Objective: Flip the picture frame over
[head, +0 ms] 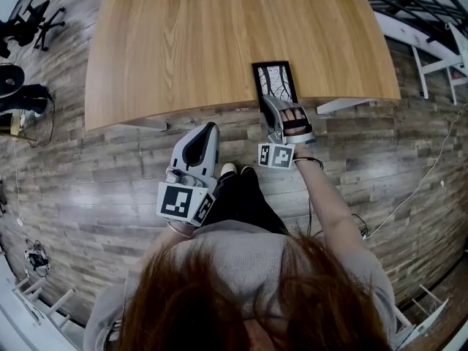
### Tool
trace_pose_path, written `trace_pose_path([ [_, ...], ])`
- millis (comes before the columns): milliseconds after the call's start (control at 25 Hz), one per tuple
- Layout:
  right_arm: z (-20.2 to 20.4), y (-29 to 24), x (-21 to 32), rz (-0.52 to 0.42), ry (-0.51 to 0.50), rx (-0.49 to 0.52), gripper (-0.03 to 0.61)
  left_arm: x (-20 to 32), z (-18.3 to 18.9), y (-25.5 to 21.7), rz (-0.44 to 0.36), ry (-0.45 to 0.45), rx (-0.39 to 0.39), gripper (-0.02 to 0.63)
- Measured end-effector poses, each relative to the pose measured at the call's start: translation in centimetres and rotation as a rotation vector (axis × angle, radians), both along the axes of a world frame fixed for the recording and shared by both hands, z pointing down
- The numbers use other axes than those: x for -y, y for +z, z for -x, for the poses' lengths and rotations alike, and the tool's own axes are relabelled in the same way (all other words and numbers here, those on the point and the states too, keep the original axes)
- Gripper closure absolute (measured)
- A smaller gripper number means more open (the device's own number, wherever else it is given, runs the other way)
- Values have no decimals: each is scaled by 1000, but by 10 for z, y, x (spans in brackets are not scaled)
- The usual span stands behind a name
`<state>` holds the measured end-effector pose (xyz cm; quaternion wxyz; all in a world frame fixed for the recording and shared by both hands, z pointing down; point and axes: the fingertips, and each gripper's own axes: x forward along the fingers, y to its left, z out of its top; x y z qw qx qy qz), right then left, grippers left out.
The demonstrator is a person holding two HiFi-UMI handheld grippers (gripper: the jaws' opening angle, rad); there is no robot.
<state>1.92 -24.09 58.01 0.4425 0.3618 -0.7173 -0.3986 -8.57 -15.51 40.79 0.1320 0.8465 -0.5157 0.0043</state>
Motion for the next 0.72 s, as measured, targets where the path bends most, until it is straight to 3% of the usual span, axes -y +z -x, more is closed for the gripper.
trace_pose_path([
  [200, -1, 3, 0, 17, -16, 8, 499, 0, -2, 2, 5, -2, -4, 605],
  [400, 1, 13, -3, 139, -6, 33, 454, -1, -4, 0, 4, 2, -5, 606],
  [720, 4, 10, -4, 245, 55, 90, 387, -5, -5, -2, 3, 4, -3, 606],
])
